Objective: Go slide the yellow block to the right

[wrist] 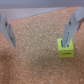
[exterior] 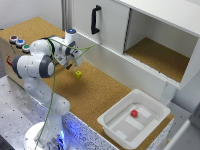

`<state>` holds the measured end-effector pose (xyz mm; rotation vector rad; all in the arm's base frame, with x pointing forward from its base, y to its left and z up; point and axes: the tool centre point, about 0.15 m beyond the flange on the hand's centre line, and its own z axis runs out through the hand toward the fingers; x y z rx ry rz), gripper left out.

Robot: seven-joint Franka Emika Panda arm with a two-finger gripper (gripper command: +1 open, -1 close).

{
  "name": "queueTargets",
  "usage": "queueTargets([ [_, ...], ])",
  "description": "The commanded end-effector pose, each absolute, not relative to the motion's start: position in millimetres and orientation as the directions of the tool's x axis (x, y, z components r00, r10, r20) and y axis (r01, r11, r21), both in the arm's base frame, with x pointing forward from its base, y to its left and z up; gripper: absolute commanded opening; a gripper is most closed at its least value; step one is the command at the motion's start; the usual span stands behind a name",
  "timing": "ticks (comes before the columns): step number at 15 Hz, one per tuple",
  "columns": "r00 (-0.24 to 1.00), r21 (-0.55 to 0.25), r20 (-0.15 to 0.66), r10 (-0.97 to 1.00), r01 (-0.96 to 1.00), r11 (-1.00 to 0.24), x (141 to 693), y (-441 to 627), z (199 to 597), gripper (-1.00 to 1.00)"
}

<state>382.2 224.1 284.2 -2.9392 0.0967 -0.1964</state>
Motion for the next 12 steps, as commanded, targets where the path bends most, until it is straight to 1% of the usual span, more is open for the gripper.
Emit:
queueTargets([
  [1, 0.993, -0.326, 0.119, -0.006, 0.033, -0.945, 403, 221, 251, -1.0],
  [6, 0.993, -0.34, 0.106, 0.043, 0.077, -0.937, 417, 226, 239, -1.0],
  [12, 0.995, -0.308, 0.082, 0.055, 0.078, -0.948, 431, 219, 219, -1.0],
])
